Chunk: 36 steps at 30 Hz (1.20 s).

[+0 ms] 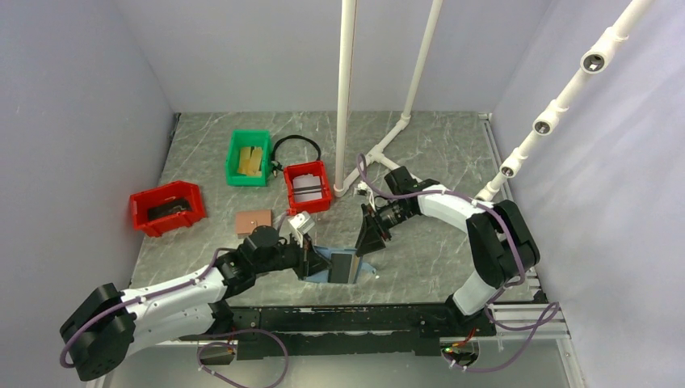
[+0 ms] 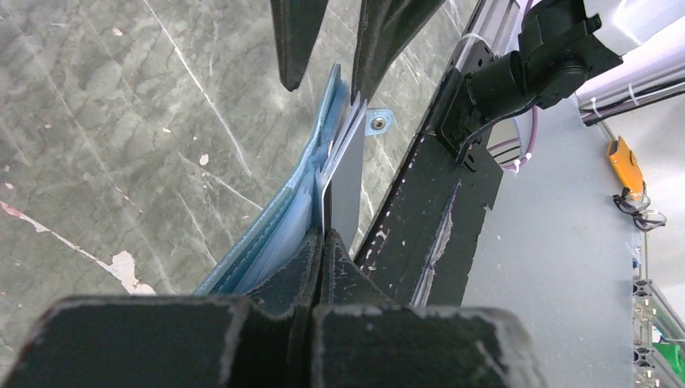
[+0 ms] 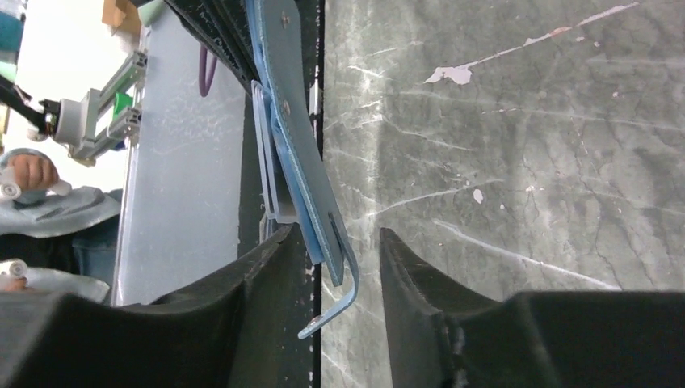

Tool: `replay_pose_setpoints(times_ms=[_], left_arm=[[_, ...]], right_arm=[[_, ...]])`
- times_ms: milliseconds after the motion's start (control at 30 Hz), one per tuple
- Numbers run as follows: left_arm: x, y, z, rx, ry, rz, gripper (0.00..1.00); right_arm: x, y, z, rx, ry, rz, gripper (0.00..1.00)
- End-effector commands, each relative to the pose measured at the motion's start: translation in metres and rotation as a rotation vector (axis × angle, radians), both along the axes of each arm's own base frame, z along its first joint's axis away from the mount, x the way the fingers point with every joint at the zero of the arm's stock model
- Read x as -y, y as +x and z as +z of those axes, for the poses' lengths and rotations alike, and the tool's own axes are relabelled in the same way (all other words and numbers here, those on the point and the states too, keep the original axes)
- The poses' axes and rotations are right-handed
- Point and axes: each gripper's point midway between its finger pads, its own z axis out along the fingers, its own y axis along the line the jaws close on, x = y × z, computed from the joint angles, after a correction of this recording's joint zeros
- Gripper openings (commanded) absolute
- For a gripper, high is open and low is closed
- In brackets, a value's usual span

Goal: Take the credit cards out of the card holder
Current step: Remove the credit card from the card holder.

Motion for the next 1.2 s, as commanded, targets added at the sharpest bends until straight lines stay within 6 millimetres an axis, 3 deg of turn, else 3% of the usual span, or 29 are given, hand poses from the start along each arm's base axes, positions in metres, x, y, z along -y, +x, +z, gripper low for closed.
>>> replay_pose_setpoints(times_ms=[0,200,567,1167], left_arm=[[0.011,0.006,0.036,0.097,-0.079,-0.032,0.0],[0.011,0.006,0.037,0.095,-0.09,-0.026,0.0],[0.002,0.009,0.04,0.118,-0.052,0.008,0.0],[-0.032,0.012,0.042,0.098,0.069,0.102,0.0]], right_arm=[[-0.008,0.0,0.017,0.05,0.077,0.067,0.39],[-0.011,-0.012,0.025,0.056,0.114,0.129,0.32],[-0.011,-0.016,0.028,0.073,0.106,0.161,0.01],[-0.008,-0.002,0.014,0.115,0.014,0.112,0.0]])
